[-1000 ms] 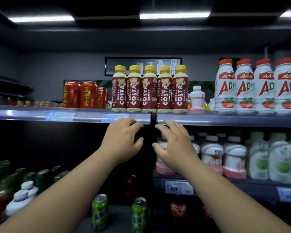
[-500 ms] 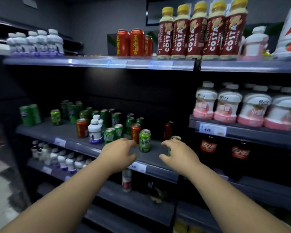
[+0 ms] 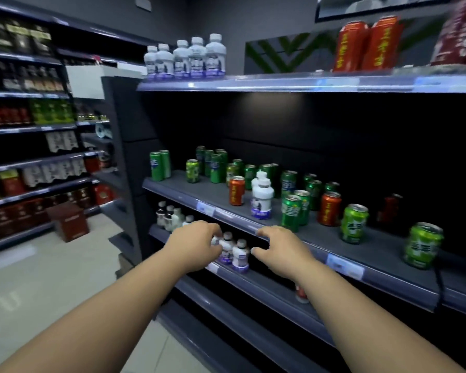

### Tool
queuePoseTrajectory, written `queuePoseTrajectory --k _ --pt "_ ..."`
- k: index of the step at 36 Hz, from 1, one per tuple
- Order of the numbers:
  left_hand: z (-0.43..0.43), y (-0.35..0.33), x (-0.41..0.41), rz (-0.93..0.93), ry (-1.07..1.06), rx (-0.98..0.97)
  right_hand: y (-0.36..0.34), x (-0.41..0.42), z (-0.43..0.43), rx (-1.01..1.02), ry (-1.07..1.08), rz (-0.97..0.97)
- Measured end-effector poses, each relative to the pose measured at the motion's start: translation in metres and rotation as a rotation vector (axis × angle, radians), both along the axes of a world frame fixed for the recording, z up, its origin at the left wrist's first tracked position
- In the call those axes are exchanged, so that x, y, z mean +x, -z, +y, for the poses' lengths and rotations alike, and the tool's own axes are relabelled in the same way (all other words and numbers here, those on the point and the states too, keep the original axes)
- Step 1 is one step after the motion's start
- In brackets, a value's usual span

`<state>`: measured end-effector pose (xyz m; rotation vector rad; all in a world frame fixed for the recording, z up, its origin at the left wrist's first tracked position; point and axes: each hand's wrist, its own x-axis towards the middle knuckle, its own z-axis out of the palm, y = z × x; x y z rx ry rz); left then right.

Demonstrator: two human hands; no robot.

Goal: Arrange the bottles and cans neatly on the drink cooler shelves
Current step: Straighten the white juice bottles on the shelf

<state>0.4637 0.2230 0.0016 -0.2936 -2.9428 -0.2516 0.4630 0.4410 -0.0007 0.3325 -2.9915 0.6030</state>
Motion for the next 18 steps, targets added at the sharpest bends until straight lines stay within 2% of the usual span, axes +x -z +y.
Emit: queuePoseTrajectory --k 5,9,18 --pt "-0.087 0.010 -0.028 -0.018 -0.019 -0.021 0.006 -0.032 -0.086 -0.052 -0.013 -0.007" --pt "-0.128 0.013 -0.054 -0.029 -0.027 0.018 0.011 -0.053 -0.120 -0.111 0.015 -0.031" --pt "-0.113 0.022 -0.137 -0.053 0.140 0.100 0.028 -0.111 -0.088 -0.199 0.265 -0.055"
